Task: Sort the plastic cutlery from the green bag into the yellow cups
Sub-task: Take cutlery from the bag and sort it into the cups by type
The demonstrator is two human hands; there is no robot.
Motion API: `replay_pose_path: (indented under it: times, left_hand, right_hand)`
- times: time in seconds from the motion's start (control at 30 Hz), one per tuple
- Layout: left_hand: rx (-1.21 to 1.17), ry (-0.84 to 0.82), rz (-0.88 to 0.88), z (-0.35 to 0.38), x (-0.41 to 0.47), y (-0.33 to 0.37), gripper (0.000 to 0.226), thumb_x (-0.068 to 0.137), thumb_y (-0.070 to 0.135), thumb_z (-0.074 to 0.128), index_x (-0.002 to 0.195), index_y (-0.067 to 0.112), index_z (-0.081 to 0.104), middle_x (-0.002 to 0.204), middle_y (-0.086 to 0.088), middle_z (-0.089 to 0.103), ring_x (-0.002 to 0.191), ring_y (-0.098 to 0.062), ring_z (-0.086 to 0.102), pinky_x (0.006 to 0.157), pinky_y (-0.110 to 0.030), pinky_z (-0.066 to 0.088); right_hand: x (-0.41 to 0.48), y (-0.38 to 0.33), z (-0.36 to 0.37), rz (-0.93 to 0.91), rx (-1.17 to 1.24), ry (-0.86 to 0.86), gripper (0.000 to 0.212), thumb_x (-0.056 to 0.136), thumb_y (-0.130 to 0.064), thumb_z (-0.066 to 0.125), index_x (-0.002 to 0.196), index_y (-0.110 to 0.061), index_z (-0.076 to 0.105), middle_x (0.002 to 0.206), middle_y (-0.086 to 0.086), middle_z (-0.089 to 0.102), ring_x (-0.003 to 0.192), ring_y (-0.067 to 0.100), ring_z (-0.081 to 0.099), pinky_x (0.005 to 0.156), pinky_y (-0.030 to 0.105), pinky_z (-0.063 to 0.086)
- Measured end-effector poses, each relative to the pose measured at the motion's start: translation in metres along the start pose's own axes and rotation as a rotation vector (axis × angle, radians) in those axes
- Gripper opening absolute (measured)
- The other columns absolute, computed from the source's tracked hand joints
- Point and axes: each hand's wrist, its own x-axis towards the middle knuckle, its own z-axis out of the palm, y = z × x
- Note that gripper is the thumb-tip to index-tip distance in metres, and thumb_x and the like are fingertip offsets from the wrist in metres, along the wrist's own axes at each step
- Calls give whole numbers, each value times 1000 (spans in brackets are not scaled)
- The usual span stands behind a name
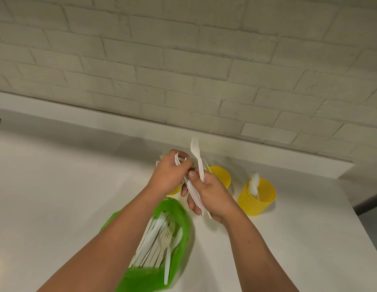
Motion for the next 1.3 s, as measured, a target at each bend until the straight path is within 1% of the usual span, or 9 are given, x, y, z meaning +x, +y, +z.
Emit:
replay_pose_path:
  times: [0.13, 0.3, 0.4, 0.53, 0.67, 0.73, 0.87, 1.07, 1.3]
  left_hand:
    - [88, -3, 39, -6, 0, -3, 10, 92, 23, 58, 99, 21, 63, 64, 2, 65, 50, -18, 58, 61, -34, 48]
    - [161, -41, 263, -19, 3, 3, 9, 98, 13, 58, 102, 20, 61, 82, 7, 62, 70, -8, 55, 68, -27, 46]
    - [143, -70, 364, -24, 0, 14, 12, 103, 12, 53, 112, 18, 57, 88, 5, 57, 62, -7, 51, 59, -23, 48]
    - [37, -18, 333, -25, -1, 16, 25, 105, 17, 52, 129, 26, 50, 101, -4, 57, 50, -16, 53, 43, -29, 47]
    - [-136, 71, 129, -20, -2, 7, 58, 96, 25, 70, 144, 30, 39, 106, -3, 63, 68, -24, 71, 58, -38, 61]
    - [-116, 64, 35, -19, -1, -1, 52, 89, 32, 77, 134, 24, 51, 107, 0, 67, 81, -23, 72, 62, -32, 60]
    - [-134, -63, -12, -23, -5, -8, 22, 93, 28, 69, 107, 11, 72, 87, -8, 73, 69, -16, 62, 59, -30, 46]
    - [-243, -61, -84, -32, 0, -10, 13, 100, 13, 64, 101, 6, 75, 104, -20, 77, 89, -27, 71, 94, -45, 59]
    - [-181, 49, 23, -47, 13, 5, 17, 99, 20, 66, 98, 3, 71, 89, -13, 76, 82, -24, 71, 75, -35, 60]
  right_hand:
    - [0, -1, 0, 17, -3, -29, 31, 111, -31, 38, 113, -6, 56, 88, 15, 71, 42, 20, 54, 41, 25, 42]
    - [5, -3, 2, 101, 125, -90, 30, 109, -34, 41, 105, -9, 55, 79, 12, 66, 58, 27, 62, 54, 34, 52]
    - [6, -3, 2, 165, 264, -144, 34, 108, -39, 42, 109, -9, 56, 74, 8, 58, 55, 24, 54, 53, 34, 52]
    - [7, 3, 11, 124, 203, -97, 40, 109, -44, 40, 114, -10, 60, 70, 0, 46, 49, 12, 30, 41, 19, 25]
    - [11, 9, 19, 15, 107, 37, 39, 108, -44, 39, 107, -11, 60, 66, 0, 35, 46, 9, 22, 41, 18, 18]
    - [13, 10, 18, -32, 24, 81, 36, 108, -43, 39, 104, -13, 59, 63, -2, 33, 44, 8, 25, 40, 18, 21]
    - [13, 16, 19, -84, -141, 140, 37, 105, -50, 40, 110, -16, 55, 56, -9, 43, 41, 3, 36, 42, 19, 29]
    - [18, 25, 29, -228, -363, 300, 20, 109, -42, 32, 121, -32, 44, 75, -8, 63, 59, 10, 59, 53, 31, 45]
    - [41, 12, 26, -223, -254, 384, 10, 109, -28, 39, 103, -27, 47, 85, 0, 68, 69, 16, 65, 64, 35, 53]
